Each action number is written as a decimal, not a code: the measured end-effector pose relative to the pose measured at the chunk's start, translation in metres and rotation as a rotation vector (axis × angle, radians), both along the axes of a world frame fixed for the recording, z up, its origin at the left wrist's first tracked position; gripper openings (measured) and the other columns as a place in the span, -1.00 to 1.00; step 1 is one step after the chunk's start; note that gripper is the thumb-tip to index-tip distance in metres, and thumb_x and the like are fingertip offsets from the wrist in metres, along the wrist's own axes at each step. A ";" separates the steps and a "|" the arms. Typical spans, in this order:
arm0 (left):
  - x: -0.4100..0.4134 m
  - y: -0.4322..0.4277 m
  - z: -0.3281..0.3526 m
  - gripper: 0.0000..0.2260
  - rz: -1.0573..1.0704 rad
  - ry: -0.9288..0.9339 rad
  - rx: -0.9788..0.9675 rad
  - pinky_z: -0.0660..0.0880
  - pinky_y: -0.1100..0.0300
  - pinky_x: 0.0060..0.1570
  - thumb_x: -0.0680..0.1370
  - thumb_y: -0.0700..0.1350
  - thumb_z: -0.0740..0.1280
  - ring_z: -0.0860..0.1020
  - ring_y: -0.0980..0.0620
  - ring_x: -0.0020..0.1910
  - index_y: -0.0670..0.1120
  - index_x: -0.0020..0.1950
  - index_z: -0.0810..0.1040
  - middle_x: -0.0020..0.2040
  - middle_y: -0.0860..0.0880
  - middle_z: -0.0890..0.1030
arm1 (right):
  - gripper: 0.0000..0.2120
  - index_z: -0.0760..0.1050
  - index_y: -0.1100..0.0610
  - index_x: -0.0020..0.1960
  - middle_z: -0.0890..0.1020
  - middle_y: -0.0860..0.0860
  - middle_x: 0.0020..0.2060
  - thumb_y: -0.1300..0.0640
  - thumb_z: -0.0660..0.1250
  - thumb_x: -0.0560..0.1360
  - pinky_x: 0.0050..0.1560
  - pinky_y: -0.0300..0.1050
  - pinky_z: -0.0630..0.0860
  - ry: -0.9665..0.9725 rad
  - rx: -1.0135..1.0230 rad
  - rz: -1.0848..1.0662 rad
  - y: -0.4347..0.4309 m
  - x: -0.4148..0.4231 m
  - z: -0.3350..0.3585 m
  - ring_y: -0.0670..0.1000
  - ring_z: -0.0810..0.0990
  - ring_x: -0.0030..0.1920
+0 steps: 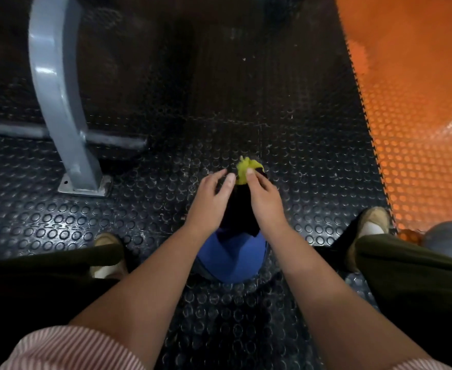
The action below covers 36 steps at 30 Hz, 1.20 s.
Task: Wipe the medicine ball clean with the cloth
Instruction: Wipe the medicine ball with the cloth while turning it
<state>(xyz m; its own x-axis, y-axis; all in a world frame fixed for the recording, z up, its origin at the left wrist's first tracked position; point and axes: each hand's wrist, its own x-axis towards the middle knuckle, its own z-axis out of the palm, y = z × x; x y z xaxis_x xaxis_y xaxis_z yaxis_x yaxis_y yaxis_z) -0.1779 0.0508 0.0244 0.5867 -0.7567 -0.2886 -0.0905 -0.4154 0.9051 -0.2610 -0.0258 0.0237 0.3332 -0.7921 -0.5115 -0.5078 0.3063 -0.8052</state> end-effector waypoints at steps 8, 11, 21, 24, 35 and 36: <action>0.058 -0.011 0.006 -0.57 0.406 0.024 -0.147 0.48 0.24 0.14 0.53 -0.13 0.41 0.52 0.06 0.17 -0.08 0.35 0.37 0.17 0.02 0.53 | -0.37 0.21 0.00 0.51 0.46 0.03 0.28 0.19 0.37 0.51 0.24 -0.04 0.47 -0.245 0.166 -0.025 -0.017 0.062 0.012 0.04 0.50 0.21; 0.081 -0.007 -0.003 -0.58 0.510 0.096 -0.202 0.47 0.18 0.22 0.55 -0.17 0.39 0.52 0.05 0.18 -0.11 0.36 0.35 0.17 0.00 0.52 | -0.51 0.45 0.14 0.34 0.60 0.12 0.18 0.01 0.43 0.47 0.18 0.00 0.52 -0.189 0.441 0.037 -0.015 0.085 0.000 0.09 0.61 0.10; 0.156 0.005 -0.052 -0.60 0.866 -0.053 -0.267 0.44 0.40 0.12 0.50 -0.26 0.43 0.53 0.08 0.11 -0.19 0.29 0.37 0.18 -0.09 0.54 | -0.60 0.43 0.11 0.29 0.51 0.05 0.22 0.32 0.35 0.49 0.27 -0.12 0.43 -0.192 -0.167 0.324 -0.003 0.177 -0.020 -0.01 0.47 0.23; 0.195 0.002 -0.043 -0.53 0.950 -0.214 -0.386 0.44 0.34 0.21 0.46 -0.22 0.46 0.54 0.19 0.11 -0.07 0.29 0.35 0.16 0.01 0.53 | -0.62 0.47 0.06 0.26 0.49 0.02 0.21 0.31 0.36 0.48 0.23 -0.38 0.35 -0.348 -0.369 0.381 -0.007 0.211 -0.014 -0.13 0.41 0.18; 0.250 0.045 -0.116 -0.47 0.781 -0.199 0.112 0.36 0.29 0.30 0.53 -0.20 0.42 0.47 0.07 0.27 -0.06 0.47 0.37 0.37 -0.06 0.46 | -0.51 0.33 0.09 0.45 0.25 0.10 0.42 0.26 0.30 0.54 0.25 -0.38 0.22 0.097 -0.457 0.923 -0.011 0.261 -0.079 0.01 0.36 0.35; 0.252 0.041 -0.114 -0.50 0.804 -0.252 0.111 0.35 0.29 0.32 0.53 -0.20 0.40 0.46 0.10 0.24 -0.07 0.46 0.38 0.35 -0.05 0.46 | -0.51 0.32 0.12 0.45 0.25 0.11 0.43 0.29 0.29 0.54 0.26 -0.41 0.18 0.047 -0.458 0.904 -0.010 0.262 -0.078 0.00 0.34 0.37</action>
<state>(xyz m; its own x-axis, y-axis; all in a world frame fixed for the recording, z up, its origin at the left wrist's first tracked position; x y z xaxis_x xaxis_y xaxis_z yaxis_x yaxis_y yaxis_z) 0.0738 0.0922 -0.0894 0.9905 -0.0573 -0.1251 0.0766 -0.5251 0.8476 0.0006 -0.0362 -0.0548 0.8923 -0.3759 -0.2502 -0.4306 -0.5417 -0.7219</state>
